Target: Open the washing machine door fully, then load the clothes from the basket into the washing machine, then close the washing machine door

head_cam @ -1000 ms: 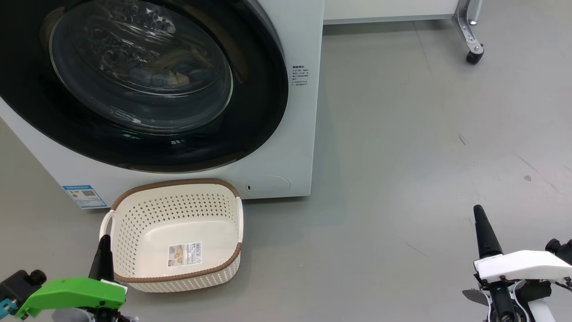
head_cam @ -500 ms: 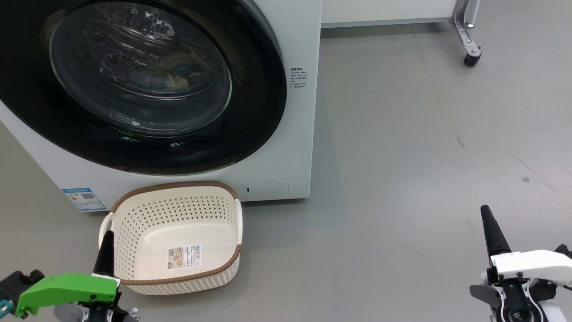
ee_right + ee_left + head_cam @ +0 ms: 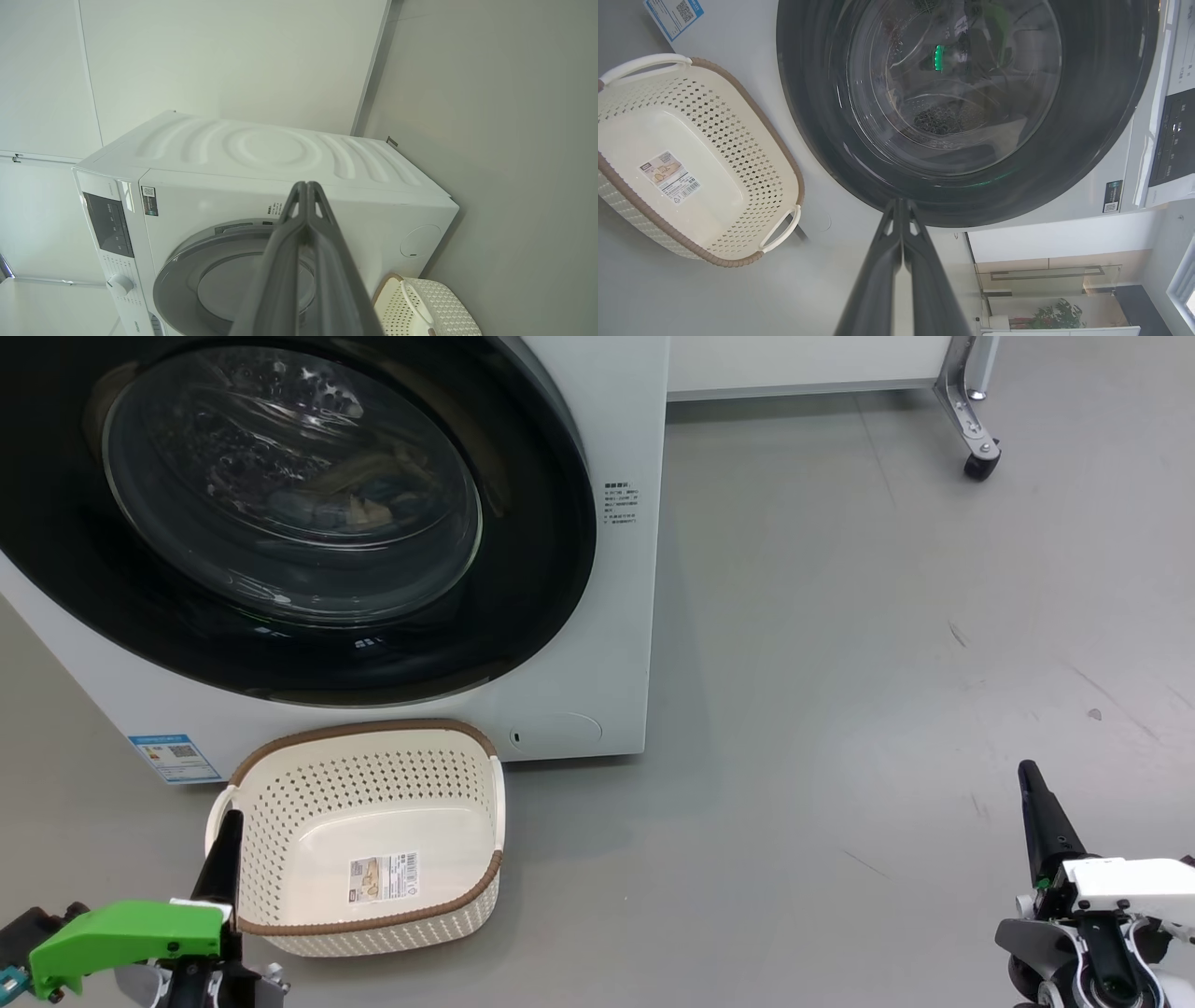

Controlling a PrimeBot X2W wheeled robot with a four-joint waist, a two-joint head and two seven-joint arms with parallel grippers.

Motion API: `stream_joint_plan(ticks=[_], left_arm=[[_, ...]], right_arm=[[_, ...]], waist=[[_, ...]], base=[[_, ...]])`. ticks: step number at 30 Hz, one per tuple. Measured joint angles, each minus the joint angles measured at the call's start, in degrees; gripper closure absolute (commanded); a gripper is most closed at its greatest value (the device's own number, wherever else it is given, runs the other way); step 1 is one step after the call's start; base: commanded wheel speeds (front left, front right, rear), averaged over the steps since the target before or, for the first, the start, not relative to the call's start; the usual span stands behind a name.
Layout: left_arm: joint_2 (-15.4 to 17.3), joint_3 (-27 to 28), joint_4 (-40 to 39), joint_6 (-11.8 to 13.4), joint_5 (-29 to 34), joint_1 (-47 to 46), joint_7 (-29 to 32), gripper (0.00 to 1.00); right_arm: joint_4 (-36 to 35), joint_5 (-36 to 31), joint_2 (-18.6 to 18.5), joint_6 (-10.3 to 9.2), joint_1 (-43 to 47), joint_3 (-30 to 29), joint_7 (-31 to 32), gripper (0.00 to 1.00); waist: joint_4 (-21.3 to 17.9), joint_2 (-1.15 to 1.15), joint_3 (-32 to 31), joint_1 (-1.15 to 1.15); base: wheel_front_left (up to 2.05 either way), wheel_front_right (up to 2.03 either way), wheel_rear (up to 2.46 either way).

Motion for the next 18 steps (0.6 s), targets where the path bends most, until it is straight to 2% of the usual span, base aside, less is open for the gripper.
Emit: stream_joint_plan(ticks=[11,18], left_arm=[[-0.22,0.44,0.82,0.00,-9.07,-1.19,2.07,1.00],[-0.36,0.44,0.83,0.00,-9.18,-1.20,2.07,1.00]], right_arm=[[0.77,8.86,-0.05,0.57,-1.05,-1.76,1.99,1.00],[0.90,8.88,-0.05,0.57,-1.05,-1.80,2.00,1.00]], waist=[[-0.17,0.00,-0.36,0.00],[-0.17,0.00,-0.36,0.00]], base=[[0.00,0.00,0.00],[0.00,0.00,0.00]])
